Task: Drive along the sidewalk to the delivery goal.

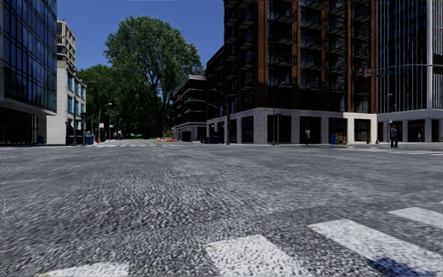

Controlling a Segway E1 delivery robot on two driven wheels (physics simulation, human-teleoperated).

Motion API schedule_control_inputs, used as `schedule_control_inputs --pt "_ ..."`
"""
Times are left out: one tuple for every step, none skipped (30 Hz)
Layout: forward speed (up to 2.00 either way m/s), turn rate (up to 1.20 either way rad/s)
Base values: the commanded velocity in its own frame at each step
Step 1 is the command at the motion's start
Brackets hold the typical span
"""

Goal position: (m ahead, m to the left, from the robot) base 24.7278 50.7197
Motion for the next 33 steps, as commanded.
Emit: schedule_control_inputs --pt "0.00 0.41" --pt "0.00 0.41" --pt "0.00 0.41" --pt "0.00 0.41" --pt "0.00 0.41" --pt "0.00 0.41" --pt "0.00 0.41" --pt "0.00 0.41" --pt "0.00 0.42" --pt "0.00 0.43" --pt "0.00 0.43" --pt "0.00 0.43" --pt "0.00 0.44" --pt "0.00 0.49" --pt "0.00 0.49" --pt "0.00 0.49" --pt "0.00 0.49" --pt "0.00 0.49" --pt "0.00 0.49" --pt "0.00 0.49" --pt "0.00 0.49" --pt "0.00 0.49" --pt "0.00 0.49" --pt "0.00 0.49" --pt "0.00 0.49" --pt "0.00 0.49" --pt "0.00 0.49" --pt "0.00 0.49" --pt "0.00 0.49" --pt "0.00 0.49" --pt "0.00 0.49" --pt "0.00 0.49" --pt "0.00 0.49"
